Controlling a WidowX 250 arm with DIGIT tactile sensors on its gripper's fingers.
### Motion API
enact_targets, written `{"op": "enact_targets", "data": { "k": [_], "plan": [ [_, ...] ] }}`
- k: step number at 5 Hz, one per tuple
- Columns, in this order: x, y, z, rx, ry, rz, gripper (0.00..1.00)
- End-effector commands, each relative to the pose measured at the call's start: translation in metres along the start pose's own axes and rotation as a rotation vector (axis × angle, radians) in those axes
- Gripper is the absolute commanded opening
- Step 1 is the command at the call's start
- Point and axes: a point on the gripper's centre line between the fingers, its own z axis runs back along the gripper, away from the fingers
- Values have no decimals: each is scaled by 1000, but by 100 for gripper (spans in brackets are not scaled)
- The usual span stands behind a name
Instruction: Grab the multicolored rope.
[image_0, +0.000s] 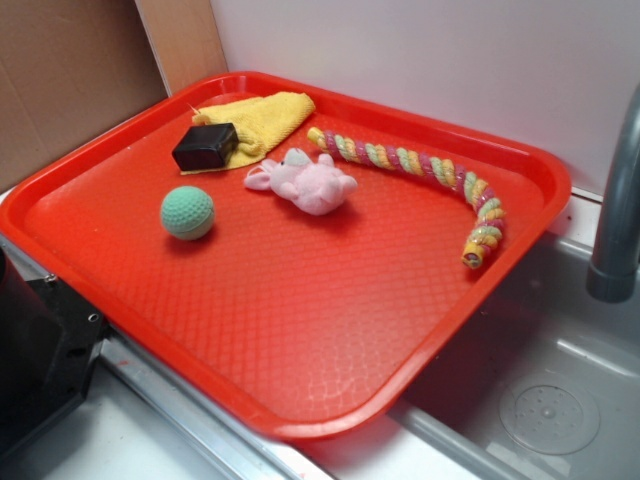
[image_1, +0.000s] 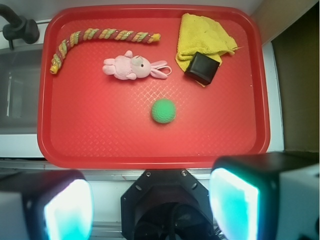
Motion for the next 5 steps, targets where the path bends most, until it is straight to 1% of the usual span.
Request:
{"op": "enact_targets", "data": {
  "k": [1, 2, 3, 4, 5],
  "plan": [
    [0, 0, 0, 0, 0, 0, 100],
    [8, -5, -5, 10, -9, -75, 100],
    [25, -2, -15, 53, -25, -118, 100],
    [53, 4, -33, 33, -50, -245, 100],
    [77, 9, -46, 49, -70, -325, 100]
  ]
}}
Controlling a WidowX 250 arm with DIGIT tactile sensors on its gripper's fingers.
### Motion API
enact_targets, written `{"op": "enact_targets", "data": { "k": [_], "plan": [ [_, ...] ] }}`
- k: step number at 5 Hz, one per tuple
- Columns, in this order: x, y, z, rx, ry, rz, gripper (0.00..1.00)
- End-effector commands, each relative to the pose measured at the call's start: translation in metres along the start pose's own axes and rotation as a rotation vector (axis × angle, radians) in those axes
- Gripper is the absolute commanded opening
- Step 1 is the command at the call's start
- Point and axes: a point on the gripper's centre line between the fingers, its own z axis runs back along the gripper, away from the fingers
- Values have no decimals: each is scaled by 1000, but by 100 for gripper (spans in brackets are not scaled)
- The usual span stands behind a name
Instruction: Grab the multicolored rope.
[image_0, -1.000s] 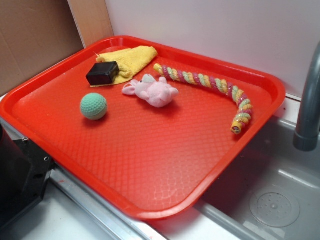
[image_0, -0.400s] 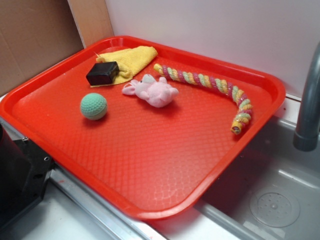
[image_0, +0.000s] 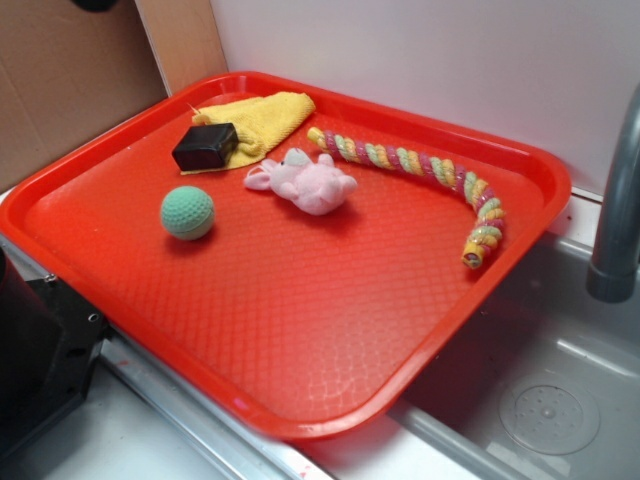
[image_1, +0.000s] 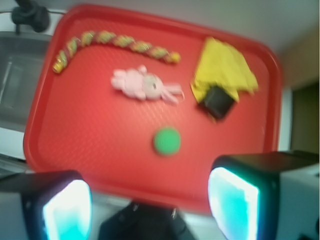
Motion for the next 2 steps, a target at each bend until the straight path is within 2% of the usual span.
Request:
{"op": "enact_targets", "data": {
  "k": [1, 2],
  "plan": [
    [51, 18, -26, 61, -99, -214, 100],
    [78, 23, -46, 46, -109, -343, 100]
  ]
}}
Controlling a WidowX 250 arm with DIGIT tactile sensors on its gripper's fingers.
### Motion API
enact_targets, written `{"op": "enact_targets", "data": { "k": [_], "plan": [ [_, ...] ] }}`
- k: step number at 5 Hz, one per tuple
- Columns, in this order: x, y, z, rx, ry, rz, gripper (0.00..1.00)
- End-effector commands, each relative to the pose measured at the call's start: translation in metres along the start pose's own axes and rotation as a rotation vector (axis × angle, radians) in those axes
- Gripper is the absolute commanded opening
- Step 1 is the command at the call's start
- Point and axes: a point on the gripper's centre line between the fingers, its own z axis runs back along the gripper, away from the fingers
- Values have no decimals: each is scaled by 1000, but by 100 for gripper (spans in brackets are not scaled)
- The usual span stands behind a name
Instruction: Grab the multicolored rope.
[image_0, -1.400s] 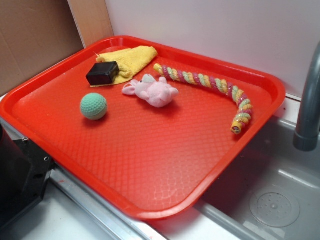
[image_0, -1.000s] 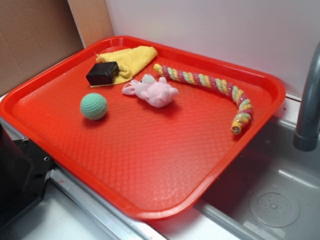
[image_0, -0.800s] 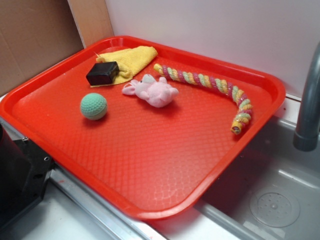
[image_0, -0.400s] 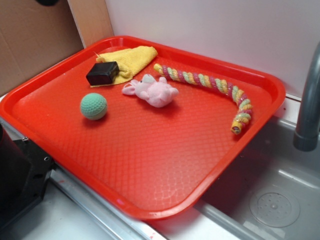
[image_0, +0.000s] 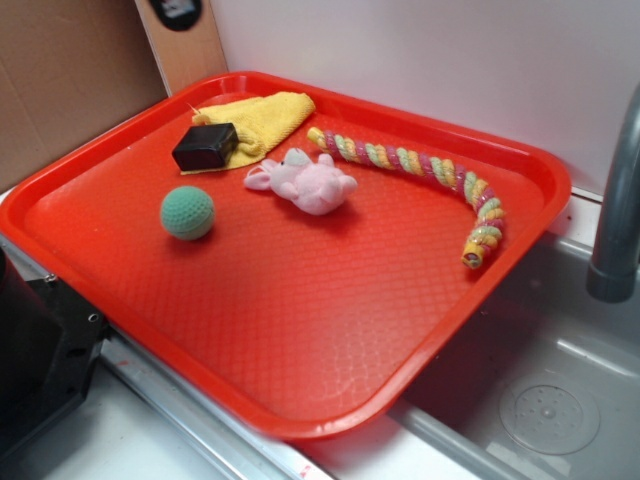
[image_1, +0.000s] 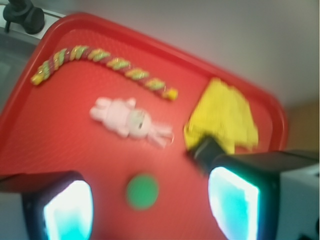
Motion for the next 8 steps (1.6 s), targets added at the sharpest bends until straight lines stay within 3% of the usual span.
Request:
{"op": "enact_targets", "data": {
  "k": [1, 4, 7, 8],
  "plan": [
    [51, 20, -42, -43, -70, -232, 100],
    [88, 14, -111, -123, -53, -533, 100],
    [81, 3, -172, -110, 74, -583, 100],
    [79, 2, -176, -86, 82, -595, 11]
  ]
}}
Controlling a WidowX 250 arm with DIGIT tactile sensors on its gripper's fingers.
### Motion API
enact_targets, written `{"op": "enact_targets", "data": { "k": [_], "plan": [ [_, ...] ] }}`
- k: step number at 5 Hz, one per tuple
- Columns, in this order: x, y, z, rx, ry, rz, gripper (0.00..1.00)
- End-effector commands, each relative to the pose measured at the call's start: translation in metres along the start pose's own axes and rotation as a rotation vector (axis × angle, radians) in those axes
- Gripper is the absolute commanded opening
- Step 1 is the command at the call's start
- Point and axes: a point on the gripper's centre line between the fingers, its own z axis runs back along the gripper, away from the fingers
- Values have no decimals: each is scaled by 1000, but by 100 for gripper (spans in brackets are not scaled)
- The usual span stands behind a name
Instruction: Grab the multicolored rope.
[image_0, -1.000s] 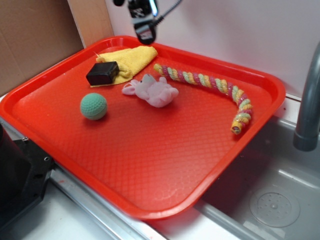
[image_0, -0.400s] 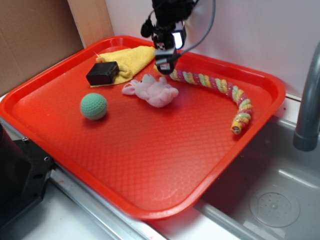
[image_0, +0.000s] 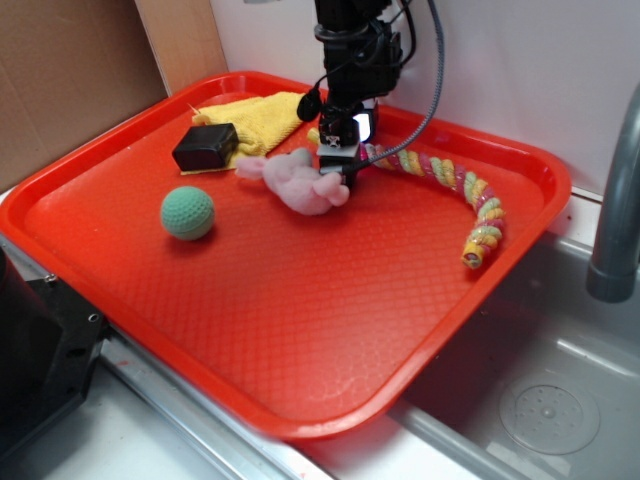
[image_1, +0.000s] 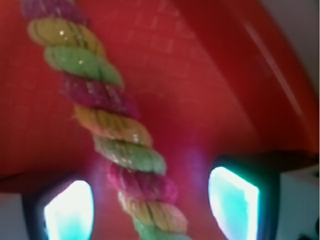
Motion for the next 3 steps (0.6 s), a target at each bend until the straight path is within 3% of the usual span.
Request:
{"op": "enact_targets", "data": {
  "k": [1, 3],
  "plan": [
    [13, 0, 6, 50, -40, -16, 0],
    [7, 1, 14, 107, -3, 56, 0]
  ]
}}
